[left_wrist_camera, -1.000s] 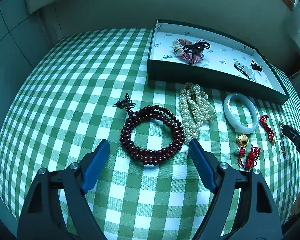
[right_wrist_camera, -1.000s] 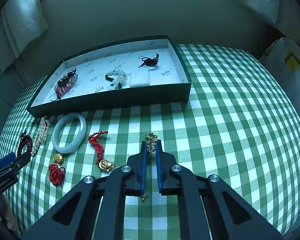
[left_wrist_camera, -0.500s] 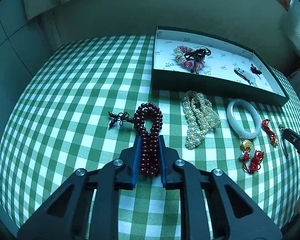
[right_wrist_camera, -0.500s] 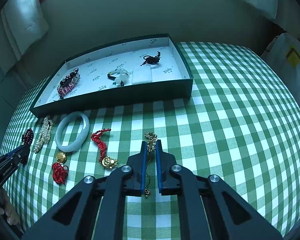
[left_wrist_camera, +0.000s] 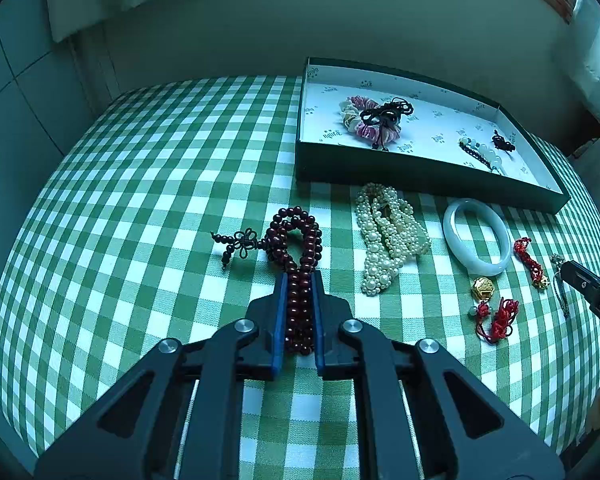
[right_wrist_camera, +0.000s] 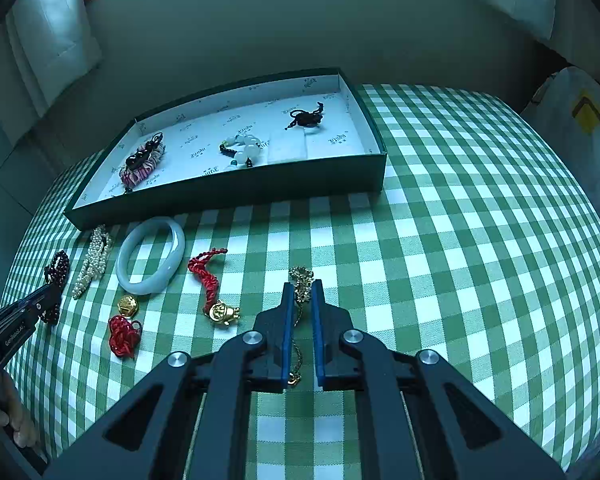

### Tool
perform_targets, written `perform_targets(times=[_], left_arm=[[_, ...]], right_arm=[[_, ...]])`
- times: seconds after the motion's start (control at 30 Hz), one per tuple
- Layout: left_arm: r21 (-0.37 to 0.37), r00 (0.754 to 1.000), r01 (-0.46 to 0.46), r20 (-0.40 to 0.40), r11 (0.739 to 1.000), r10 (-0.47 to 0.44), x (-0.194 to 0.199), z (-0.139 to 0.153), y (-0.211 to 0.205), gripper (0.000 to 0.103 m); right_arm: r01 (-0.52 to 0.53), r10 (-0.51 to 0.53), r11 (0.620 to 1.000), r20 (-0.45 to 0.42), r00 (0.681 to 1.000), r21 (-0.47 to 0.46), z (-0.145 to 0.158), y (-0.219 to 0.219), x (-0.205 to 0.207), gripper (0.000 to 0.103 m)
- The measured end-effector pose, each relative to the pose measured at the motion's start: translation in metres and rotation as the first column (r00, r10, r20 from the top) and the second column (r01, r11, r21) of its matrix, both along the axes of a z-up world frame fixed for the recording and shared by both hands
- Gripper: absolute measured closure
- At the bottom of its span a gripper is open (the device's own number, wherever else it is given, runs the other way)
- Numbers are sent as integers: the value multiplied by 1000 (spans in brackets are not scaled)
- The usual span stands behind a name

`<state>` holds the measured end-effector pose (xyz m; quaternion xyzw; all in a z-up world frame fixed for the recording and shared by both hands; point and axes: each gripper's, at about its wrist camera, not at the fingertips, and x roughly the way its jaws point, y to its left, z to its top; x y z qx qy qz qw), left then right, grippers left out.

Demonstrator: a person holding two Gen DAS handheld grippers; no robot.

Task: Organize jewelry
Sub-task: 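Grasp the dark red wooden bead strand with the left gripper while the right gripper holds the chain, then carry the bead strand and gold chain into the box with both grippers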

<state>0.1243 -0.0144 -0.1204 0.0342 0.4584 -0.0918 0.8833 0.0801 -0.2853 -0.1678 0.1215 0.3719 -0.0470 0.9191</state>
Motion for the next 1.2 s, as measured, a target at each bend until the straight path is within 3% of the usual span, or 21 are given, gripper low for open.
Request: perform_targets(times=[0.67,1.2], left_arm=[[-2,1000,1,28,1000,-1,-12,16,1,92],[-8,996,28,87,1000,-27,-13,47,-12,92]], right_arm=[[-19,20,1000,21,1000,-12,13,9,-20,94],[-40,43,999,107,993,-24,52,15,-30,94]])
